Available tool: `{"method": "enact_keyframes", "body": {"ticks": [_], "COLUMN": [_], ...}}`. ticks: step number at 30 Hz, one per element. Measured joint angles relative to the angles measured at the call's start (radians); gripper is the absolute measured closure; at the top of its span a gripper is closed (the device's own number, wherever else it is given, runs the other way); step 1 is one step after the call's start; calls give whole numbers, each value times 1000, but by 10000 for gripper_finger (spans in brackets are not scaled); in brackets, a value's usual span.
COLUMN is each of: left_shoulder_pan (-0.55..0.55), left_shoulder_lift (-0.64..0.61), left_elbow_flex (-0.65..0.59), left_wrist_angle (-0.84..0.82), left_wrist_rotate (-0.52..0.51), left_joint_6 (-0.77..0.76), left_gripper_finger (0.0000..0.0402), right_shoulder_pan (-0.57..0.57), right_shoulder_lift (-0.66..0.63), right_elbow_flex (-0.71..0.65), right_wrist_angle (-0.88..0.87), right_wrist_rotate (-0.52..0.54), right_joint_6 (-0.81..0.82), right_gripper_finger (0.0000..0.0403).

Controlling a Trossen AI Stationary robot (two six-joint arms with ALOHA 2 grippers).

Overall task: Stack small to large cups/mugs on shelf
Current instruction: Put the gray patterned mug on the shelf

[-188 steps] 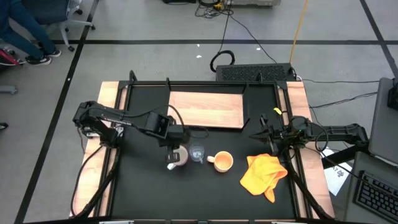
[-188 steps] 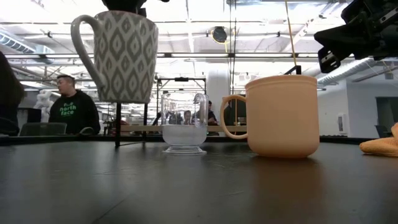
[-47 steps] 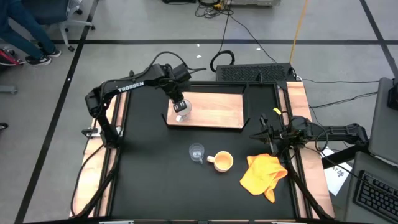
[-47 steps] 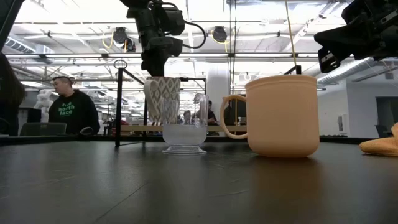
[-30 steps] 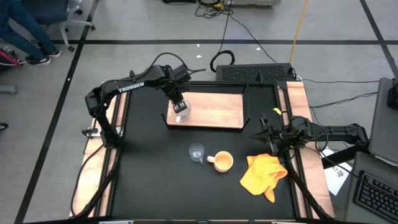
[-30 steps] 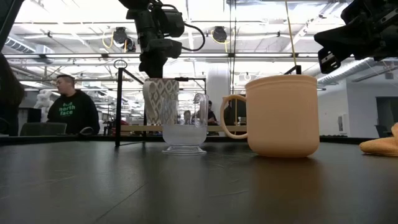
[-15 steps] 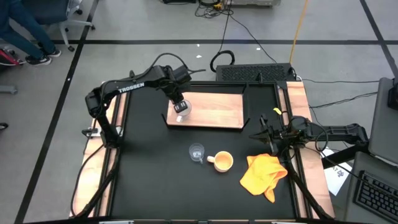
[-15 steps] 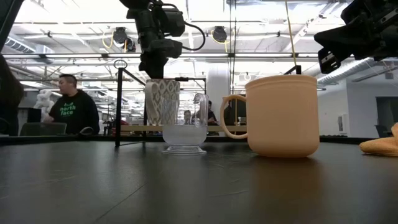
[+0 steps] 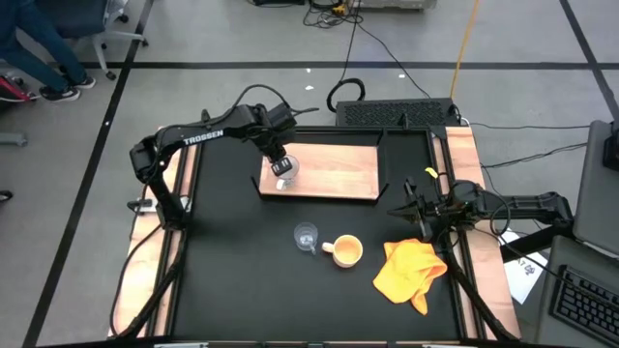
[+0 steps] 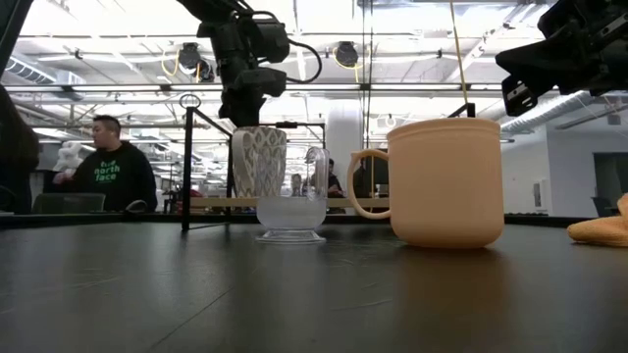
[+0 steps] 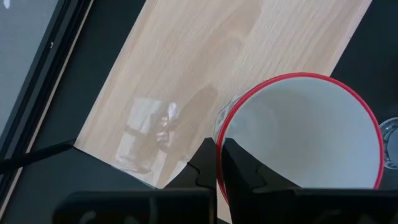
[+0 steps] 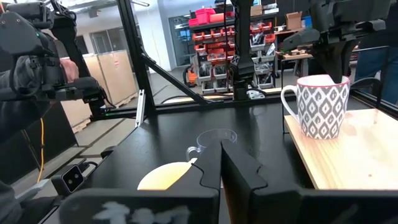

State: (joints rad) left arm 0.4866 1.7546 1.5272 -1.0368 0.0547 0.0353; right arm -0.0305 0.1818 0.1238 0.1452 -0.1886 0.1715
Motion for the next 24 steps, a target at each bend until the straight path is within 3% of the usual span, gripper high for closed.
{"method": "enact_keyframes", "body": {"ticks": [21, 24], "left_shoulder_pan": [-1, -1], "left_shoulder_lift": [5, 5], "left_elbow_flex": [-3, -4], "left_wrist_angle": [15, 19], "left_wrist_rotate": [-7, -22], "left_joint_6": [7, 2], "left_gripper_finger": [394, 379], "right_shoulder_pan": [0, 0], "right_shoulder_lift": [0, 0], "right_elbow_flex": [0, 0], "right_wrist_angle": [0, 0], "right_wrist_rotate": [0, 0], "right_joint_6": [0, 0], "right_gripper_finger": [403, 403]}}
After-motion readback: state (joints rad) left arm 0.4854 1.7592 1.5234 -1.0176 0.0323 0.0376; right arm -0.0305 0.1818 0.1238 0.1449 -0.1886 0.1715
